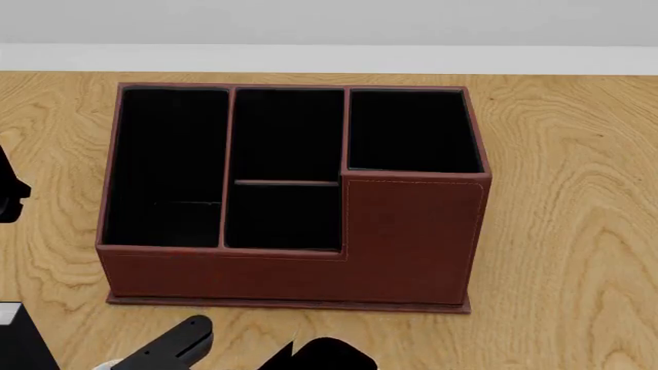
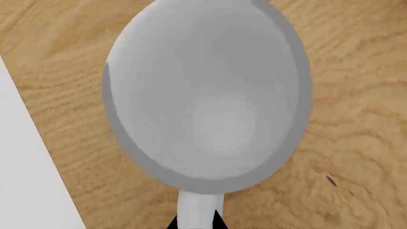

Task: Pick up the white mug and place it to the right of the caddy.

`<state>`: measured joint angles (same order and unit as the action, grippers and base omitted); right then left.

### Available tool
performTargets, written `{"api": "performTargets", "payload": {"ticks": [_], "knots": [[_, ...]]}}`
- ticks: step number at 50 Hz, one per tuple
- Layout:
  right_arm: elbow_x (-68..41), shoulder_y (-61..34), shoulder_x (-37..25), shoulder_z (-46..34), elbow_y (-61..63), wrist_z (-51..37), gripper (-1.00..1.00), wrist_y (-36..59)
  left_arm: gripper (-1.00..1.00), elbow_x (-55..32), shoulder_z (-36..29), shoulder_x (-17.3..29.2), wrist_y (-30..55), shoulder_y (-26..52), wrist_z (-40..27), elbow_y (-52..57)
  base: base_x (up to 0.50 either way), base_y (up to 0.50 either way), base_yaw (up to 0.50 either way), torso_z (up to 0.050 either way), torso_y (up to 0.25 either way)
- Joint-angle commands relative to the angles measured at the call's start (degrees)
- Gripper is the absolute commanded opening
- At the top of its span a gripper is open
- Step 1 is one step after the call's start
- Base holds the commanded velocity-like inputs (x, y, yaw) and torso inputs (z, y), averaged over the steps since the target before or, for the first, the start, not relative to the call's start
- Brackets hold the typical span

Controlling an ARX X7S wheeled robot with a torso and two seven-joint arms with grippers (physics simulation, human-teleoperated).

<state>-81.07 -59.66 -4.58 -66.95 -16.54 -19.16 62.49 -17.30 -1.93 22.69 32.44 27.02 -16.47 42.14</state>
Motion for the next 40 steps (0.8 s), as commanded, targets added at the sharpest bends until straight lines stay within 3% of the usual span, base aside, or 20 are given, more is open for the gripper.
{"api": "performTargets", "payload": {"ticks": [1,17,40], "knots": [[0.42,-0.35,-0.32,-0.05,1.43,-0.84,-1.00,-0.19,1.00,-0.23,-0.03,0.09,-0.28,-0.48,-0.14,0.06,0.00,0.00,0.00,0.000,0.000],[-1.27,-1.77,-1.94,1.27,6.29,-4.33,-1.00,-0.08,1.00,-0.48,-0.11,0.23,-0.60,-1.05,-0.39,0.18,0.00,0.00,0.00,0.000,0.001],[-13.22,-6.17,-8.13,9.23,20.79,-19.39,-1.00,1.50,1.00,-1.65,-0.04,0.70,1.36,-0.50,-1.28,2.81,0.00,0.00,0.00,0.000,0.000]]}}
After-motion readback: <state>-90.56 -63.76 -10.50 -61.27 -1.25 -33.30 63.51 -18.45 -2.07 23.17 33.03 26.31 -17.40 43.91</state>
